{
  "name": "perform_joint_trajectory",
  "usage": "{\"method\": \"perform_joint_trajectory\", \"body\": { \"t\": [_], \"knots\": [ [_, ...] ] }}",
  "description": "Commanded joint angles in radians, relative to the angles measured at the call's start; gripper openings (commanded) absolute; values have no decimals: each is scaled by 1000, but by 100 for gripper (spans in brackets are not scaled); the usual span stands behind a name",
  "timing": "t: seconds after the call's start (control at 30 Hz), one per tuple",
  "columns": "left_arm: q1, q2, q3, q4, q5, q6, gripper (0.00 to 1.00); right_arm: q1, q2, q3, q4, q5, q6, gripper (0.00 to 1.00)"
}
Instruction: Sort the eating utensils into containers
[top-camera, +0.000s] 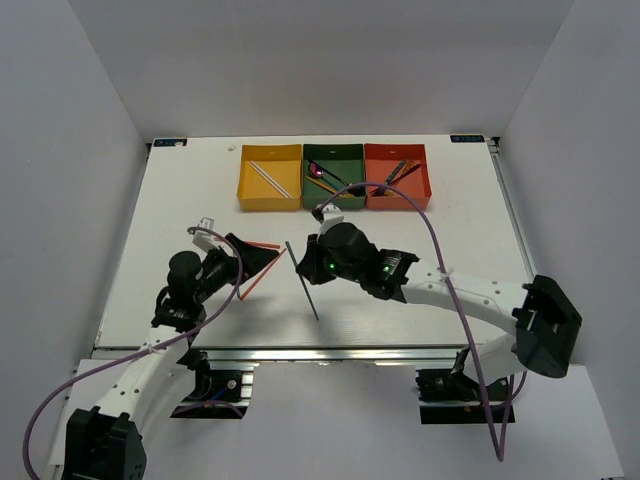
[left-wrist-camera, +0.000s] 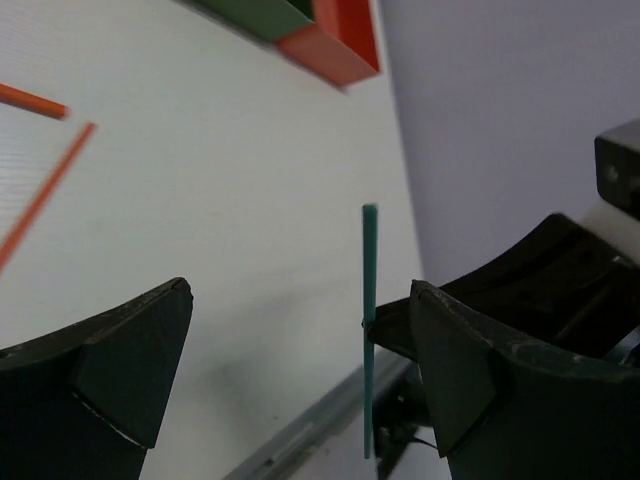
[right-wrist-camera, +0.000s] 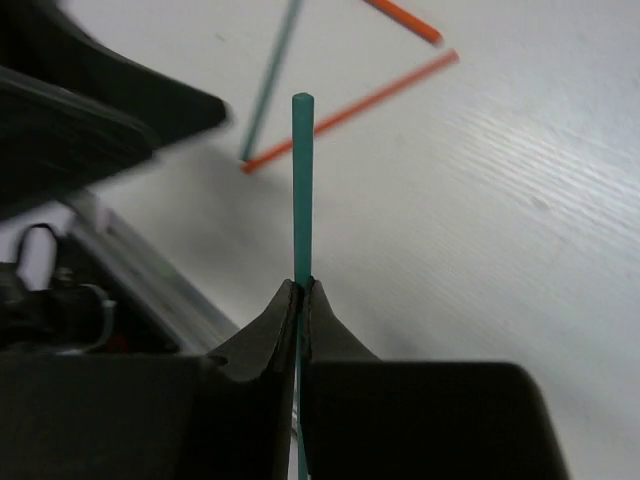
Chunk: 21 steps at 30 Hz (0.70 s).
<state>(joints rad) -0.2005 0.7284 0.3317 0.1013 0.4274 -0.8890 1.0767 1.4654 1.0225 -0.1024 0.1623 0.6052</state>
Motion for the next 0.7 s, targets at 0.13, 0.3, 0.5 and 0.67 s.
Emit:
{"method": "perform_joint_trajectory", "body": {
  "t": [0.13,0.3,0.5,0.67],
  "knots": [
    [-68,8,-55,563,212,-223,98,5,-73,14,156,-152,8,0],
    [-111,52,-26,464,179,-148,87,5,-83,31,204,-205,19,0],
    [-120,86,-8,383,151,-80,62,5,-91,34,204,-195,16,0],
    [-123,118,18,380,145,-85,0,3,-74,30,191,-167,2,0]
  ]
}}
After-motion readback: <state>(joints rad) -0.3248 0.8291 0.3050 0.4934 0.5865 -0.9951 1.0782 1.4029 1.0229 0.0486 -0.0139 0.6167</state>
